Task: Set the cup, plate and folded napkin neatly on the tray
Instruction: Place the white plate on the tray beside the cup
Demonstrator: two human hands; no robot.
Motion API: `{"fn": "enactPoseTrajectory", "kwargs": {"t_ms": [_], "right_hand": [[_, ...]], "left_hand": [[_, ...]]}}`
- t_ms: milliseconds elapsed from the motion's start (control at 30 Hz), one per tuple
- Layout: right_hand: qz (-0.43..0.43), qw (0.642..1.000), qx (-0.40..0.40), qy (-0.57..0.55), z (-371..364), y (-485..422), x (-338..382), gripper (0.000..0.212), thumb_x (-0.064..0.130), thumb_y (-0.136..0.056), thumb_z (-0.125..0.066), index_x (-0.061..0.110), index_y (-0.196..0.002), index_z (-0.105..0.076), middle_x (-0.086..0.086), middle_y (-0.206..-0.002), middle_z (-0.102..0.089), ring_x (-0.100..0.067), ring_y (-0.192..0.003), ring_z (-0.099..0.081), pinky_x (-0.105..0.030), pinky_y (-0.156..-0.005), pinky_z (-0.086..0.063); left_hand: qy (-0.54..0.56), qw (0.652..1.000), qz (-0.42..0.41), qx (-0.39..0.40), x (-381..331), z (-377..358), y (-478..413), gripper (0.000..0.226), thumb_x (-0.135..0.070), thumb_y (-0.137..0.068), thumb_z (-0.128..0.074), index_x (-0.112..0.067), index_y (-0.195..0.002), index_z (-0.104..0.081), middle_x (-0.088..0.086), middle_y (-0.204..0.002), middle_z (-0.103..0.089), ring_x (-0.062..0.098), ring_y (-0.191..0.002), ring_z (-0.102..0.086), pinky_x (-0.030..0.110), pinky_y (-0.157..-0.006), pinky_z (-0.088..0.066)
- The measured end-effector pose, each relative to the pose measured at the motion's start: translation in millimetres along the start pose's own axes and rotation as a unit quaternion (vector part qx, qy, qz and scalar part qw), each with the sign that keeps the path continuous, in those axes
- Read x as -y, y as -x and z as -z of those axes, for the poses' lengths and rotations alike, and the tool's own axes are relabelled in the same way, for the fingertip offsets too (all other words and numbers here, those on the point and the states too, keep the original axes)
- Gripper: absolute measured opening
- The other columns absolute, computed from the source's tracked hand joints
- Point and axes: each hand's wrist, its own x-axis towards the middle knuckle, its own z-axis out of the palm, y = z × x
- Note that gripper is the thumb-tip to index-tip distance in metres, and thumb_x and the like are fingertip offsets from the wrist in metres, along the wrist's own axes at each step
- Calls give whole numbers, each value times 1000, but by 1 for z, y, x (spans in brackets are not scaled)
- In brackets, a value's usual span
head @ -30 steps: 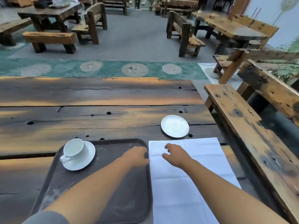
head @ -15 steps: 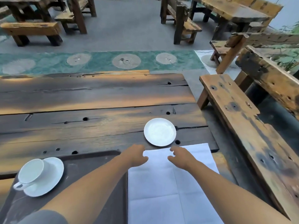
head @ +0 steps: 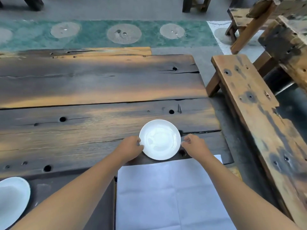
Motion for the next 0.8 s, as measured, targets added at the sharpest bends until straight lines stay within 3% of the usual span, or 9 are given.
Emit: {"fn": "enactPoseTrajectory", "kwargs": {"t_ms": [100,267,333,467,700,800], "right_hand": [[-14,999,-4,-47,-2,-16,-5,24,29,-88,-55,22,-111,-58,2,-104,-63,-17,-91,-58,-30,-65,-44],[-33,993,7,-115,-12,-35,-6,24,28,-86,-59,22,-109,-58,1,-94,-68,-25,-88,-70,-48,-86,-58],[-28,991,16,-126,-18,-41,-5,19,26,-85,-59,21,-104,-60,0,-82,-71,-23,-76,-73,-50,-82,-59],[-7,993,2,-117,-25,-46,-1,4,21,-82,-59,25,-84,-60,0,-68,-73,-19,-63,-72,-47,-72,-62],[-5,994,-26,-106,-28,-42,3,7,11,-82,-56,17,-82,-59,-1,-74,-68,-27,-77,-70,-39,-68,-57],[1,994,-25,-111,-27,-35,5,4,9,-84,-57,12,-86,-60,-3,-76,-67,-31,-80,-69,-45,-75,-59]], "left_hand": [[38,998,31,-31,5,-5,-16,16,-22,-87,-59,-9,-96,-65,6,-96,-71,26,-94,-64,38,-85,-51],[90,993,44,-68,11,-9,-30,14,-15,-85,-59,-18,-96,-67,-4,-88,-71,21,-89,-65,31,-74,-48],[101,991,46,-72,11,-11,-33,13,-14,-83,-59,-24,-85,-66,-9,-78,-68,19,-82,-65,27,-65,-46],[120,988,60,-77,7,-16,-39,12,-9,-81,-59,-19,-81,-64,2,-75,-71,25,-76,-69,32,-66,-48],[133,984,66,-94,4,-21,-40,6,-5,-82,-60,-9,-86,-61,2,-71,-61,30,-77,-66,43,-72,-52],[133,984,58,-101,5,-18,-32,6,-5,-83,-60,-7,-88,-59,0,-71,-58,28,-75,-61,37,-63,-46]]}}
